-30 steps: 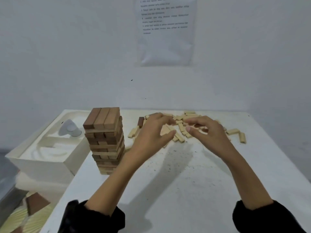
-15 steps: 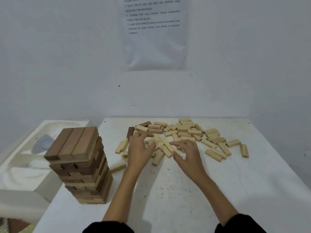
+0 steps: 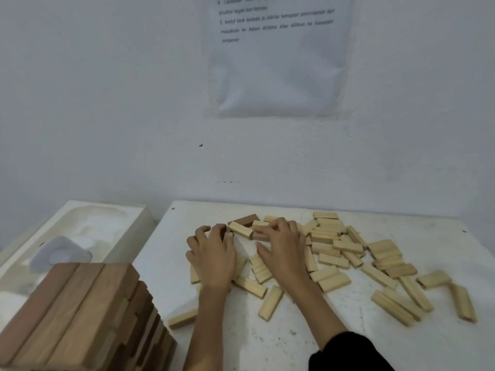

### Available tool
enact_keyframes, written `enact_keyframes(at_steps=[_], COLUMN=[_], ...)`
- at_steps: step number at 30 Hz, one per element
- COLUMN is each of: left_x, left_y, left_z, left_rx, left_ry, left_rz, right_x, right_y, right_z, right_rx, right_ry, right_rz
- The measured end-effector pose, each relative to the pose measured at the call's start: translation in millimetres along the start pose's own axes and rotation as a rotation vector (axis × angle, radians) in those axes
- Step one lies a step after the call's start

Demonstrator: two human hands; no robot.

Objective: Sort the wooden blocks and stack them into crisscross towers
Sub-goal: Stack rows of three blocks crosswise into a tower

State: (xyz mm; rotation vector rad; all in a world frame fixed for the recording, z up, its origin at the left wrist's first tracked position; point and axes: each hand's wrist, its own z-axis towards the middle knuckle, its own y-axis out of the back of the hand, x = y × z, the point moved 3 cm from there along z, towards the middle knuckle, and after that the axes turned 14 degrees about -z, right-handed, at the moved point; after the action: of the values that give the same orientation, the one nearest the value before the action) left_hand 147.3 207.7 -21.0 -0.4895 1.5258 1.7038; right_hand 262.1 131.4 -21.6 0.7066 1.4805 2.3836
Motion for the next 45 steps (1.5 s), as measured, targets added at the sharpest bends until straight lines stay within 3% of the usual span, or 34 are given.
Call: enact_keyframes(at_steps=[3,7,12,15,21,25,33,40,45], left_x=[6.4,8.3,10.6,11.1,10.8,11.7,11.9,10.1,5.7], left_y=[1.0,3.2,3.7,3.0,4.0,4.6,6.1,16.8,25.6], left_z=[1.8,4.2,4.1,4.6,4.0,5.0,6.0,11.2,12.5], left_rx=[-0.003,0.007,-0.006,-0.004,-0.014,-0.015,-0.066,-0.128,-0.148], left_ry=[-0.004,0.008,0.019,0.02,0.02,0.018,0.012,-0.041,-0.142], left_rz=[0.085,0.145,0.12,0.114,0.091,0.054,-0.051,-0.139,-0.26], right_x=[2.7,0.4,-3.3,0.0,13.2,24.0,27.2,21.8,12.8], right_y=[0.7,1.0,6.8,8.2,-1.4,-14.0,-18.5,2.8,33.1], right_z=[8.5,19.0,27.7,40.1,66.3,73.3,65.8,46.3,20.4], right_rx=[-0.028,0.117,0.109,0.143,0.264,0.311,0.211,-0.099,-0.171], right_ry=[0.008,0.02,0.087,0.175,0.425,0.494,0.453,0.462,0.387], right_rz=[-0.089,-0.218,-0.111,-0.146,-0.446,-0.538,-0.511,-0.384,-0.303])
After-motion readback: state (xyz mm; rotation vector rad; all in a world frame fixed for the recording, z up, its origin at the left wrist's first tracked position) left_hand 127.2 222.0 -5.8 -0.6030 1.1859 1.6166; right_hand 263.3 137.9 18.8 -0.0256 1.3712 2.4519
